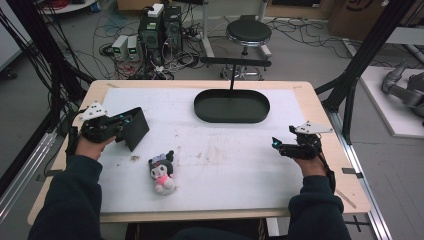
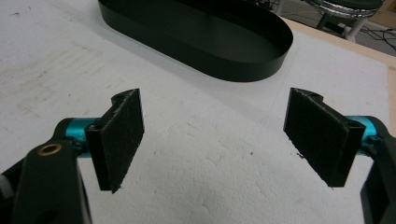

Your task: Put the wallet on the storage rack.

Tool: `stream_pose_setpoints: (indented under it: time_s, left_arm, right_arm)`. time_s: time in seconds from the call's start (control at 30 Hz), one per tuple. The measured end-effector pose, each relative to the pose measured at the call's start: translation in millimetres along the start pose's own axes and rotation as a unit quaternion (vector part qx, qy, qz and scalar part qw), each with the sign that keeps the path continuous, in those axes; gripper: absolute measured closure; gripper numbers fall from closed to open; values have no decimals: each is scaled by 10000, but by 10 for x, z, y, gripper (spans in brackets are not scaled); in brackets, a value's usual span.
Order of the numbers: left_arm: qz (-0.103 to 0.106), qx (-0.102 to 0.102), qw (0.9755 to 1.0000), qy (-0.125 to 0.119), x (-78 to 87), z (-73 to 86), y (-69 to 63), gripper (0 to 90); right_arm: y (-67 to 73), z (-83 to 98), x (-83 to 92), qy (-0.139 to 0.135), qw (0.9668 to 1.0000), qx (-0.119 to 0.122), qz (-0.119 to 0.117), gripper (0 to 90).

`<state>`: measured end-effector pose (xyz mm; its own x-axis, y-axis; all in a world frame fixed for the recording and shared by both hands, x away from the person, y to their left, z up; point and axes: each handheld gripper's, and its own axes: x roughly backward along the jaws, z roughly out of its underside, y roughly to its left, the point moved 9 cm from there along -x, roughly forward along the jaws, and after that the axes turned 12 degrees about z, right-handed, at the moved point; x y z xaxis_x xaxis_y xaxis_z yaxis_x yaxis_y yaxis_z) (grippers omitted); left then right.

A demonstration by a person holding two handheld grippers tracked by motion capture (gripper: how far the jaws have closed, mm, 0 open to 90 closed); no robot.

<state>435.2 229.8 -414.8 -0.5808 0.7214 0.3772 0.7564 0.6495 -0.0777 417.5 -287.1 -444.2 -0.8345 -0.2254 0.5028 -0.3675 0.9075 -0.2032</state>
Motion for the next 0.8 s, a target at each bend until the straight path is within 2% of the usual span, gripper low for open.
stream_pose_setpoints:
  time_s: [0.1,0.23,0.4,0.47,0.57,0.63,0.67,0.7,0.73,0.8]
  left_arm:
    - [-14,29,10000,-33,25,80,-90,883]
    - [4,95,9999,-134,30,97,-123,882]
    - [28,108,9998,-140,15,93,-133,874]
    - [57,149,9996,-228,18,78,-126,850]
    - [118,89,9990,-425,24,35,-133,753]
    - [47,-93,9984,-557,35,-4,-128,671]
    - [-101,-198,9978,-617,42,-24,-106,590]
    - [-322,-267,9973,-599,53,-30,-66,404]
    - [-468,-247,9971,-544,53,-25,-27,404]
    - [-662,-110,9969,-419,33,5,43,239]
  right_arm:
    - [9,-3,8,-4,10000,-2,-2,205]
    - [9,-4,7,-1,10000,-9,2,205]
    - [18,-8,4,-1,10000,8,-15,205]
    - [17,-5,2,6,10000,1,-20,205]
    - [15,-4,1,4,10000,10,-22,205]
    - [15,-3,0,8,10000,11,-20,205]
    - [16,-2,-1,12,10000,13,-20,205]
    - [20,-1,-3,17,10000,23,-21,205]
    - [20,-1,-3,17,10000,23,-21,205]
    - [27,0,-3,26,10000,23,-32,205]
